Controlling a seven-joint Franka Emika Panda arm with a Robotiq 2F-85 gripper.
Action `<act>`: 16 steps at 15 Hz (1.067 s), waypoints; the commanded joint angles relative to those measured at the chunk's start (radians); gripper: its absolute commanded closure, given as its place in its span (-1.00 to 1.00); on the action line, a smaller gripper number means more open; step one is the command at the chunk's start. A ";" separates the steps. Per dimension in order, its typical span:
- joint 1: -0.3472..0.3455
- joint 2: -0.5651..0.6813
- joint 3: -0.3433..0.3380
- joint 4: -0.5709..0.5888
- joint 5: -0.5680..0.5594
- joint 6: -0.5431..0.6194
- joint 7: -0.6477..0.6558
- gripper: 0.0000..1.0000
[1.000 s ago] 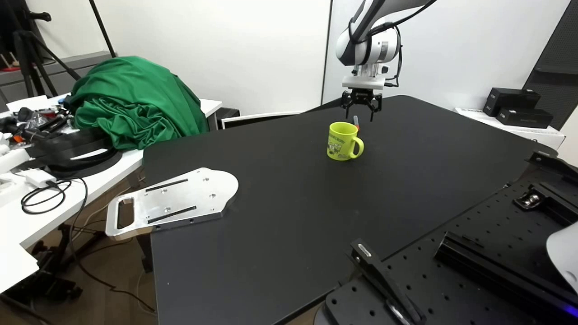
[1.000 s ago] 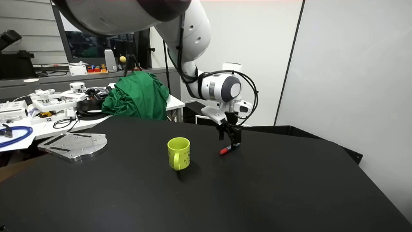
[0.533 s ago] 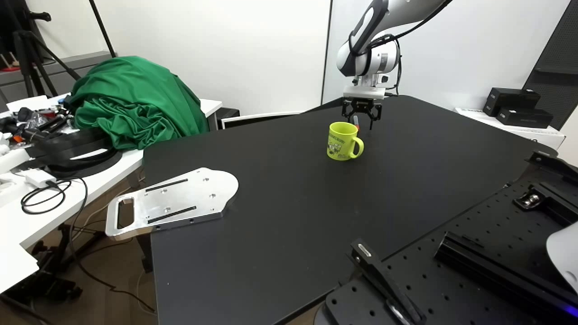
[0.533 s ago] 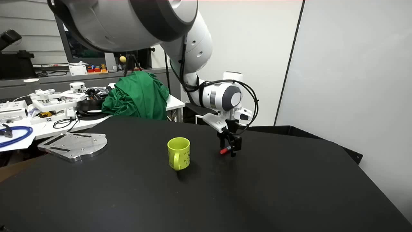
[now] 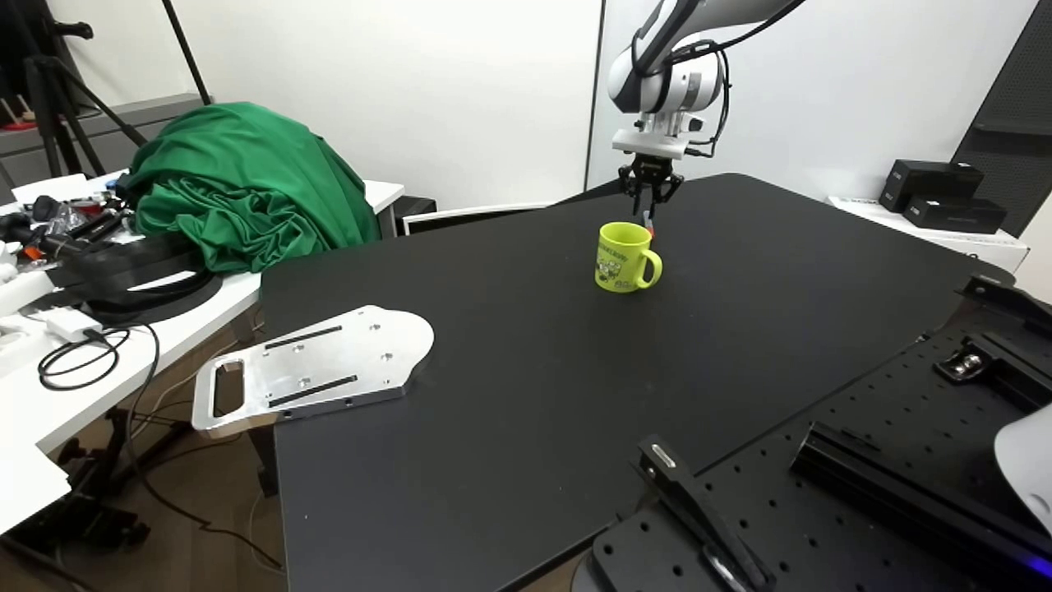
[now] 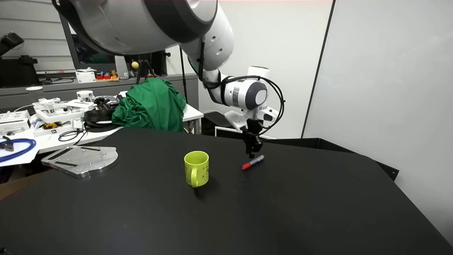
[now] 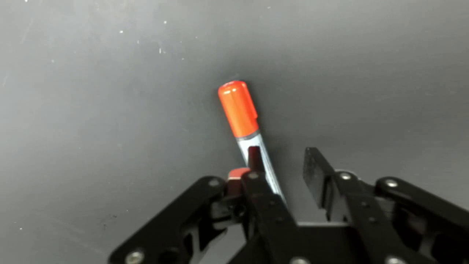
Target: Put the marker in the cup
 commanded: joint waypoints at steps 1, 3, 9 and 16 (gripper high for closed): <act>0.008 -0.056 -0.020 0.015 0.020 -0.079 0.113 0.91; 0.012 -0.063 -0.020 0.024 0.009 -0.122 0.112 0.15; -0.016 0.025 -0.002 0.093 -0.020 -0.197 0.108 -0.48; -0.035 0.140 0.002 0.168 -0.018 -0.077 0.102 -0.26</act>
